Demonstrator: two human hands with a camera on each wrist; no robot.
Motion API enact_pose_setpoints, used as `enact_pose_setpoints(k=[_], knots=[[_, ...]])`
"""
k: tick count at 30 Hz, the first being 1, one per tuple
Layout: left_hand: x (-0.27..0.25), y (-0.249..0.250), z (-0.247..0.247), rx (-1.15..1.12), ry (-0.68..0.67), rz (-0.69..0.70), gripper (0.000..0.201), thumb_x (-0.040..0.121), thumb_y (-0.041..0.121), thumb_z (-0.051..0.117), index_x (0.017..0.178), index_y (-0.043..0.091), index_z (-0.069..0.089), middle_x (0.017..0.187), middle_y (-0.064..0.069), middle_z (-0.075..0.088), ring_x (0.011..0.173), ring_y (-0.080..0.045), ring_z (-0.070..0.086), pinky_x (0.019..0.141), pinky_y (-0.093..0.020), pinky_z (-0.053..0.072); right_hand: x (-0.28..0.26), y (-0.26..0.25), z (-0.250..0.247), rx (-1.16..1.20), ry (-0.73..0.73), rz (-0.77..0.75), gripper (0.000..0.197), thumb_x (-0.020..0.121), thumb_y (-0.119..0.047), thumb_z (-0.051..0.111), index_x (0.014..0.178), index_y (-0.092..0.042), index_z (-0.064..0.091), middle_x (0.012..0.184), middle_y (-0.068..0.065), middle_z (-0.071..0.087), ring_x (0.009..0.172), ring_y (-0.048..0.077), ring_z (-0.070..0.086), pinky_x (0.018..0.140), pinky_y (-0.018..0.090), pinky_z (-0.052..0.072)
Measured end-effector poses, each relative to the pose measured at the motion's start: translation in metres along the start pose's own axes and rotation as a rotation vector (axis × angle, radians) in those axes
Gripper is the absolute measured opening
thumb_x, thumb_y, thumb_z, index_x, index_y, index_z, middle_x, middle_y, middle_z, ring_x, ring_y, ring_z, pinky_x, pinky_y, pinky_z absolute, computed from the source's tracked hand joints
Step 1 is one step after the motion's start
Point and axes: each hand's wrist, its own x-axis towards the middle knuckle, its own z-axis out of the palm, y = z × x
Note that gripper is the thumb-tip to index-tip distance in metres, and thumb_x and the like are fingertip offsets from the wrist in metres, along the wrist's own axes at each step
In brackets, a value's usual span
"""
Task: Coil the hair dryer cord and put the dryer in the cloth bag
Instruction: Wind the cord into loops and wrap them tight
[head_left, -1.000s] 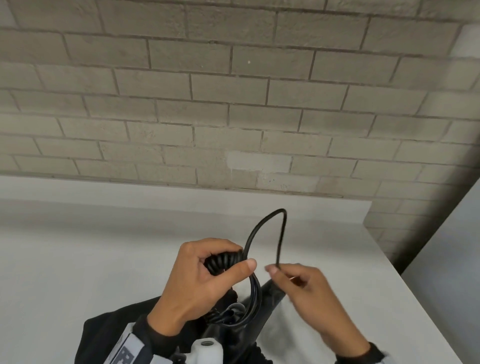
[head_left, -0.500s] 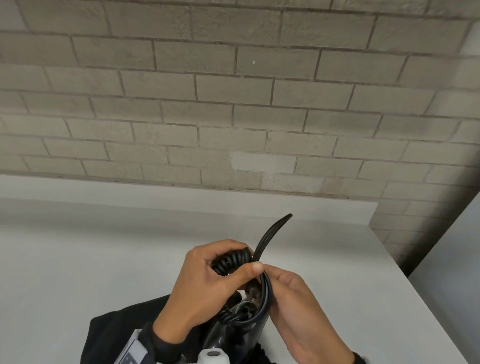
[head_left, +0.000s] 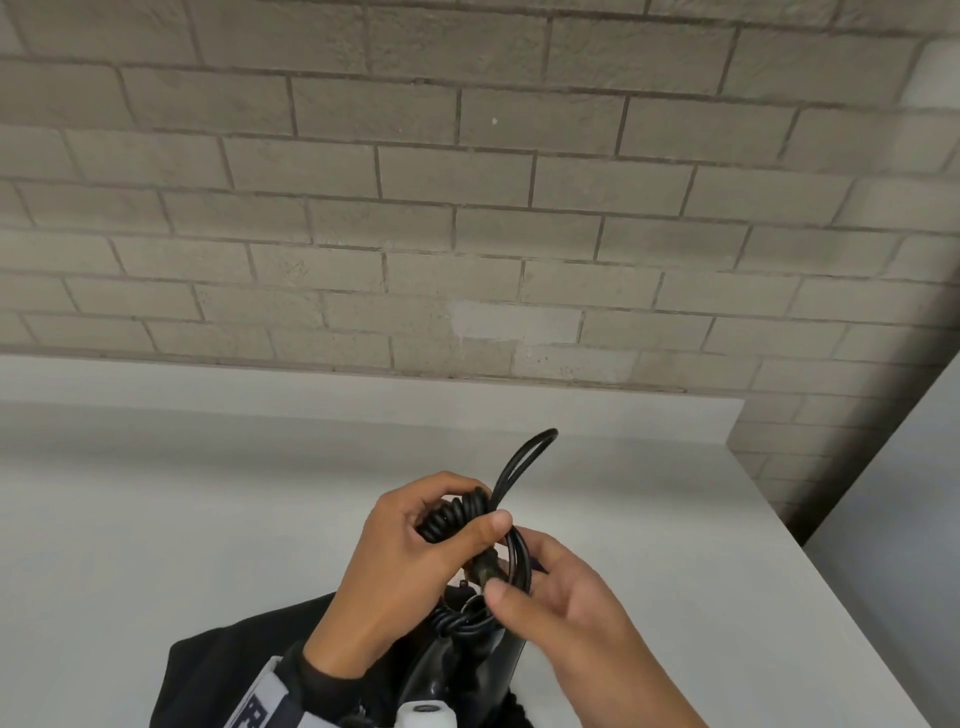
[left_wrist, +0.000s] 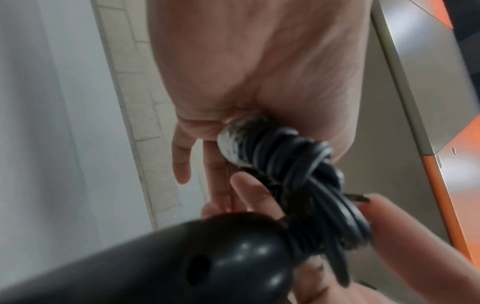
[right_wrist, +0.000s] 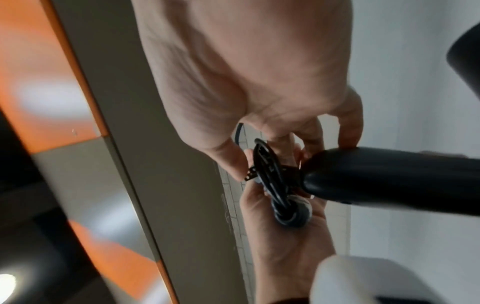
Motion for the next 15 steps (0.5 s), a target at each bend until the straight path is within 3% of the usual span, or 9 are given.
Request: enact_pose_setpoints(k=[2, 6, 10, 15], knots=[[0.000, 0.000, 0.000, -0.046, 0.020, -0.023, 0.020, 0.075, 0.034, 0.080, 0.088, 0.020, 0.076, 0.079, -0.007, 0.074, 0.074, -0.024, 0.072, 0.072, -0.031, 0.058, -0.004, 0.001, 0.008, -0.169, 0.031, -0.034, 0.054, 0.080, -0.025, 0.073, 0.125, -0.030, 0.043, 0.101, 0.000, 0.076, 0.099, 0.015, 0.070, 0.091, 0.028, 0.052], [-0.002, -0.002, 0.002, -0.094, 0.047, -0.066, 0.018, 0.074, 0.032, 0.081, 0.085, 0.018, 0.076, 0.079, -0.008, 0.073, 0.074, -0.025, 0.073, 0.071, -0.031, 0.058, -0.012, -0.002, 0.018, -0.302, 0.134, -0.119, 0.061, 0.082, -0.023, 0.075, 0.117, -0.046, 0.032, 0.096, -0.019, 0.074, 0.095, 0.000, 0.068, 0.080, 0.008, 0.046], [-0.004, 0.001, 0.006, -0.111, 0.074, -0.067, 0.015, 0.075, 0.029, 0.081, 0.085, 0.019, 0.077, 0.078, -0.005, 0.074, 0.070, -0.018, 0.072, 0.063, -0.020, 0.054, -0.017, -0.005, 0.024, -0.381, 0.198, -0.217, 0.071, 0.074, -0.017, 0.082, 0.110, -0.057, 0.036, 0.092, -0.022, 0.074, 0.088, -0.005, 0.068, 0.075, 0.001, 0.043], [-0.003, 0.000, 0.009, -0.057, 0.155, -0.036, 0.015, 0.072, 0.032, 0.083, 0.081, 0.023, 0.076, 0.079, 0.001, 0.075, 0.074, -0.013, 0.072, 0.069, -0.018, 0.054, -0.013, 0.004, 0.020, -0.512, 0.413, -0.377, 0.034, 0.070, -0.020, 0.085, 0.088, -0.039, 0.062, 0.082, -0.023, 0.071, 0.084, -0.007, 0.064, 0.073, 0.000, 0.041]])
